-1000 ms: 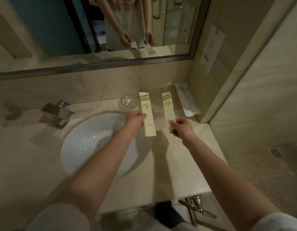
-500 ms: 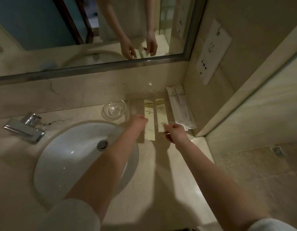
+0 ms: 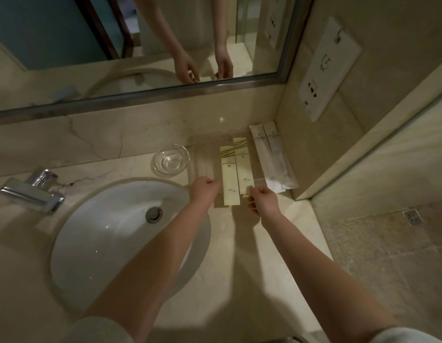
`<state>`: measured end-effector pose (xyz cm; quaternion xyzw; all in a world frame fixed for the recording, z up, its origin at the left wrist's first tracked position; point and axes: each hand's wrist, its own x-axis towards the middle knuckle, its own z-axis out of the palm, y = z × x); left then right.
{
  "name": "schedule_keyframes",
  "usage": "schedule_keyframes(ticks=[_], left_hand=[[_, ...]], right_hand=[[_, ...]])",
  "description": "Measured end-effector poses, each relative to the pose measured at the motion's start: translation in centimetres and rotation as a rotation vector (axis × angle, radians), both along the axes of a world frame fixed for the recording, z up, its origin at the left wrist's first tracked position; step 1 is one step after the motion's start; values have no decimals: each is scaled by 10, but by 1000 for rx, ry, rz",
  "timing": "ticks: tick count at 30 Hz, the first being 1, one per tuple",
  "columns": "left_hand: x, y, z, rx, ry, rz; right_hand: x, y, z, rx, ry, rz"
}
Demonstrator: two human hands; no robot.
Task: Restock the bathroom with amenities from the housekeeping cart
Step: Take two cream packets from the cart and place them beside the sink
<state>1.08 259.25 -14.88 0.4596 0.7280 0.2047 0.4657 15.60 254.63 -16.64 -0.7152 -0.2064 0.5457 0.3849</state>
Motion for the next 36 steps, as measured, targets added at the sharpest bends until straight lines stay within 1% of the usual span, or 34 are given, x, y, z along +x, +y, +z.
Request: schedule_keyframes(ticks=[2, 5, 8, 12, 15, 18, 22, 26, 29, 32, 36], left_hand=[[-1, -11, -4, -117, -22, -47], [5, -25, -8, -274, -159, -26], [15, -30, -12, -281, -288, 36], [23, -18, -8, -171, -236, 24], [30, 1, 0, -146, -211, 6], [37, 17, 2, -193, -219, 2], [44, 29, -2, -284, -192, 7], [48, 35, -5, -329, -189, 26], [49, 32, -3, -320, -165, 31], [50, 27, -1, -264, -128, 21], [50, 20, 2, -191, -148, 48]], right_hand=[[-1, -4, -2, -17, 19, -13], [-2, -7, -3, -17, 34, -47], [0, -7, 0, 12, -8, -90], [4, -1, 4, 47, -50, -191], [10, 8, 8, 49, -56, -242], [15, 19, 11, 13, -79, -212], [18, 33, 12, -52, -147, -140], [20, 37, 9, -75, -221, -106], [18, 37, 8, -50, -264, -106], [17, 38, 4, -36, -254, -138], [17, 35, 2, -31, -274, -156]])
